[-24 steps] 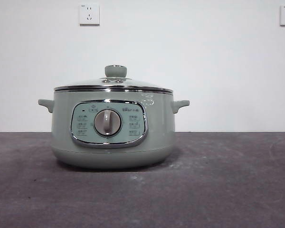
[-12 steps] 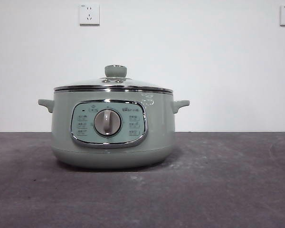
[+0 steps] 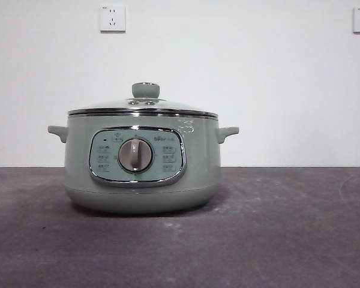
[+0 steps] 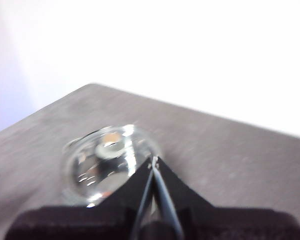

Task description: Pick up the egg,open the lid,put the egg in the pot,close the lid

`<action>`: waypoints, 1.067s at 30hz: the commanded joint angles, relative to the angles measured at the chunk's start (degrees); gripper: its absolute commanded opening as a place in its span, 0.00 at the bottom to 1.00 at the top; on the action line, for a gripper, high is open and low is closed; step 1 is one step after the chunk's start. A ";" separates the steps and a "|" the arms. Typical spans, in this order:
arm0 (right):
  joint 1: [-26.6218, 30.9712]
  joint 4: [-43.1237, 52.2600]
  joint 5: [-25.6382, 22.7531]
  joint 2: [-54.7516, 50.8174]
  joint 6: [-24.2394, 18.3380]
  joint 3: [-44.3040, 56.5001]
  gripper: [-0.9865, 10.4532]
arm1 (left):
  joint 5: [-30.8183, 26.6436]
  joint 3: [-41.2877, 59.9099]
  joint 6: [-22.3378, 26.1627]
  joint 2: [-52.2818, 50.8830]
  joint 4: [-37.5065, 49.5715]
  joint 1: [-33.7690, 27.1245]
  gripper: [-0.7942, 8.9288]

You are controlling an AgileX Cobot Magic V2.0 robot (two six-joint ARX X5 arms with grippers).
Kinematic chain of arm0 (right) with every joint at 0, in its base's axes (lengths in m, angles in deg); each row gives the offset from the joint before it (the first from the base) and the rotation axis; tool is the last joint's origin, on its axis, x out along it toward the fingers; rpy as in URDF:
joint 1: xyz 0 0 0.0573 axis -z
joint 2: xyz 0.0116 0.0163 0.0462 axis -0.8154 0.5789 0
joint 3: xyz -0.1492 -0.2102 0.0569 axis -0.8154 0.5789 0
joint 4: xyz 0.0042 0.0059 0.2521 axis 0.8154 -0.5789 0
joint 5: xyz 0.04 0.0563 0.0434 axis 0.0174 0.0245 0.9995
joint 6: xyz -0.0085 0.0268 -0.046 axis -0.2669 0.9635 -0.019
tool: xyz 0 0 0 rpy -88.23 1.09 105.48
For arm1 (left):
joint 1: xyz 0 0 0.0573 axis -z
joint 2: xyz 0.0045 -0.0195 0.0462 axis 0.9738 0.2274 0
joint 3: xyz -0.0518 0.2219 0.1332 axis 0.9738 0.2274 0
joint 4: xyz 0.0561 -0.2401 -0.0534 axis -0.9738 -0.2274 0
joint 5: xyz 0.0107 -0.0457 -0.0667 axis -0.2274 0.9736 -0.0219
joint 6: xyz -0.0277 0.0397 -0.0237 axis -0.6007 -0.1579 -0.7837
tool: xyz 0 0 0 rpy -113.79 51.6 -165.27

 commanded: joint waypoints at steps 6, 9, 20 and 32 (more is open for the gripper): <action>3.34 24.39 -0.70 -16.83 1.22 31.67 0.09 | -0.09 0.85 -0.31 -0.15 0.13 -0.13 0.08; 3.58 31.23 -3.28 -22.91 3.45 42.77 0.09 | -0.07 0.87 -0.31 -0.15 0.15 -0.13 0.08; 3.58 39.34 -12.04 -38.14 7.37 67.91 0.09 | -0.09 0.85 -0.31 -0.15 0.17 -0.13 0.08; 3.58 37.88 -12.90 -42.80 11.54 77.92 0.09 | -0.07 0.85 -0.31 -0.15 0.20 -0.13 0.08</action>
